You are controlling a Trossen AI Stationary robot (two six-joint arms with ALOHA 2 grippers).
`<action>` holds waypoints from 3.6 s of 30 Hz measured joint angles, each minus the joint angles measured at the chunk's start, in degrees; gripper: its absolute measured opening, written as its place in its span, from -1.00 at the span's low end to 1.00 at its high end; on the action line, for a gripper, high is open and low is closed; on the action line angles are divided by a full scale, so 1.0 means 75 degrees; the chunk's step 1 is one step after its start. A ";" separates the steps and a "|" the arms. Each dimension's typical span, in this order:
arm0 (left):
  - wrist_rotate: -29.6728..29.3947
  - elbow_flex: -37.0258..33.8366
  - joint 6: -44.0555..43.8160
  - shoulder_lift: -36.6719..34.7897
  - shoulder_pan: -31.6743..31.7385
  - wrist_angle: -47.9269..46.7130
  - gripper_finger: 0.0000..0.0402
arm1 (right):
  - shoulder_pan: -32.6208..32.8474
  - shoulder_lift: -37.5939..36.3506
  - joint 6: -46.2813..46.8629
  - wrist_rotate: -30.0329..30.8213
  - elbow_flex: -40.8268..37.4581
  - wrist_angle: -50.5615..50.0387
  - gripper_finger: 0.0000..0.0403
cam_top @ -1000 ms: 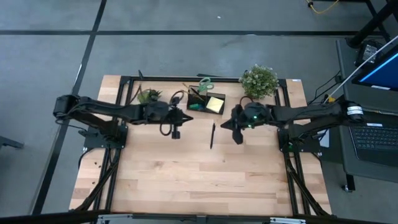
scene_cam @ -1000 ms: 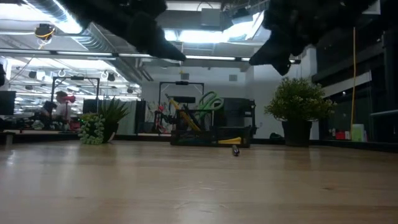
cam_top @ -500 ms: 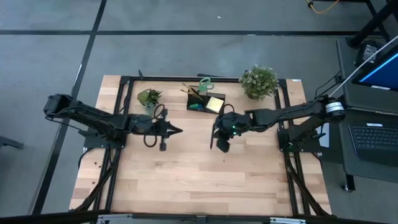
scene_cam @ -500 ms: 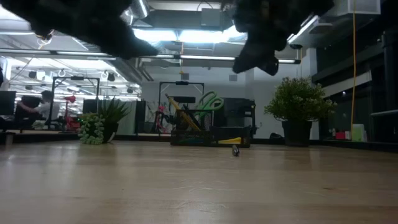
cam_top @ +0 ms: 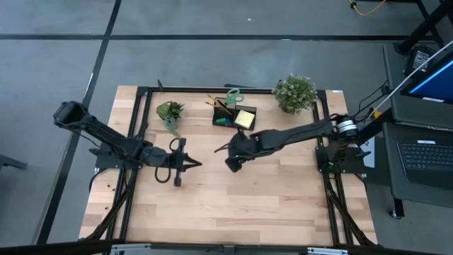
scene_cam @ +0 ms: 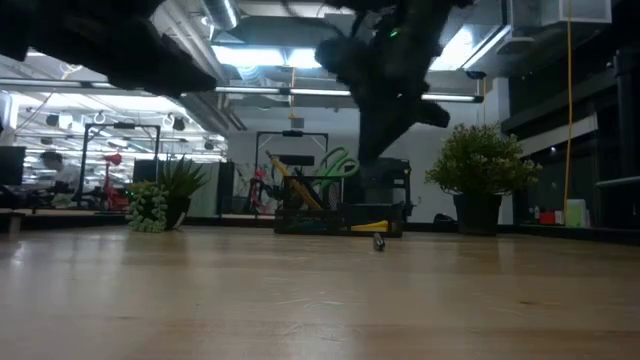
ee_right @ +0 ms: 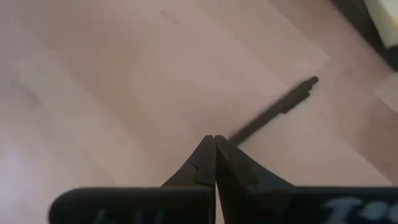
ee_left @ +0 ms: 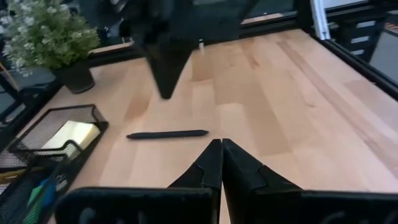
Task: Pick and place office supplies into organizer
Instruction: Put the black pen into the black desk organizer
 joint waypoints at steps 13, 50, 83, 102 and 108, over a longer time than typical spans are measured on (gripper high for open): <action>-0.0396 -0.0003 0.0335 0.0000 -0.1196 -0.0184 -0.99 | -0.0180 0.1345 0.1403 0.0031 0.0675 -0.0469 -0.94; -0.0414 -0.0006 0.0047 0.0006 -0.1526 -0.0849 -0.99 | -0.0476 0.1351 0.2281 0.0346 -0.0212 0.0092 -0.29; -0.0390 -0.0006 0.0010 0.0006 -0.1526 -0.0857 -0.99 | -0.0772 0.1297 0.2205 0.0320 -0.1127 0.0747 -0.30; -0.0394 -0.0006 -0.0427 0.0006 -0.1526 -0.0848 -0.99 | -0.0778 0.1324 0.0240 0.0099 -0.1072 0.0670 -0.84; -0.0423 -0.0006 -0.0536 0.0006 -0.1523 -0.0843 -0.99 | -0.0781 0.1379 -0.0245 0.0061 -0.0605 0.0350 -0.81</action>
